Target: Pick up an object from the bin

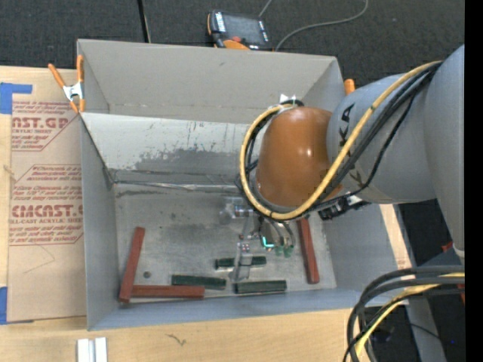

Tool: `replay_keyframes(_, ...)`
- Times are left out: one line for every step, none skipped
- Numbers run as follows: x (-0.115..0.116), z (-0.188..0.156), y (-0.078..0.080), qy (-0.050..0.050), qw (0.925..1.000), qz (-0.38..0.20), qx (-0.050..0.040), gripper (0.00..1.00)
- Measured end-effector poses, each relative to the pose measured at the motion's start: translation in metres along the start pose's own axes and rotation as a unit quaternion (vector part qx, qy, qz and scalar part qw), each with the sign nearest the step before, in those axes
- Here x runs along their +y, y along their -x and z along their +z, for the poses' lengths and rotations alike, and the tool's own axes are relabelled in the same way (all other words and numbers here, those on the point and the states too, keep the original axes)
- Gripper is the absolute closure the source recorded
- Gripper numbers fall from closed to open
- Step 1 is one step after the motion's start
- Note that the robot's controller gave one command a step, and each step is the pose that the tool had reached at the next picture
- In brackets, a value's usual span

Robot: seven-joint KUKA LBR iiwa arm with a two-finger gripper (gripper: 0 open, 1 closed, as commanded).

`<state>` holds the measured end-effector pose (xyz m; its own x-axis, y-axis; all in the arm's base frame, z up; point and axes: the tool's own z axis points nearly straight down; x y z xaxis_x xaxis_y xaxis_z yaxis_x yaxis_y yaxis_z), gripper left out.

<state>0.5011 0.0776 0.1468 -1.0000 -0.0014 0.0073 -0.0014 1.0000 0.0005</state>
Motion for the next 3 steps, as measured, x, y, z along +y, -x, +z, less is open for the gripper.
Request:
replay_keyframes(-0.03,0.08,0.006,0.0,0.9976,0.07,-0.001,0.0)
replay_keyframes(-0.029,0.077,0.007,0.001,0.9976,0.069,-0.0033,1.0)
replay_keyframes(-0.004,-0.068,0.006,0.001,0.9992,0.04,-0.0081,1.0)
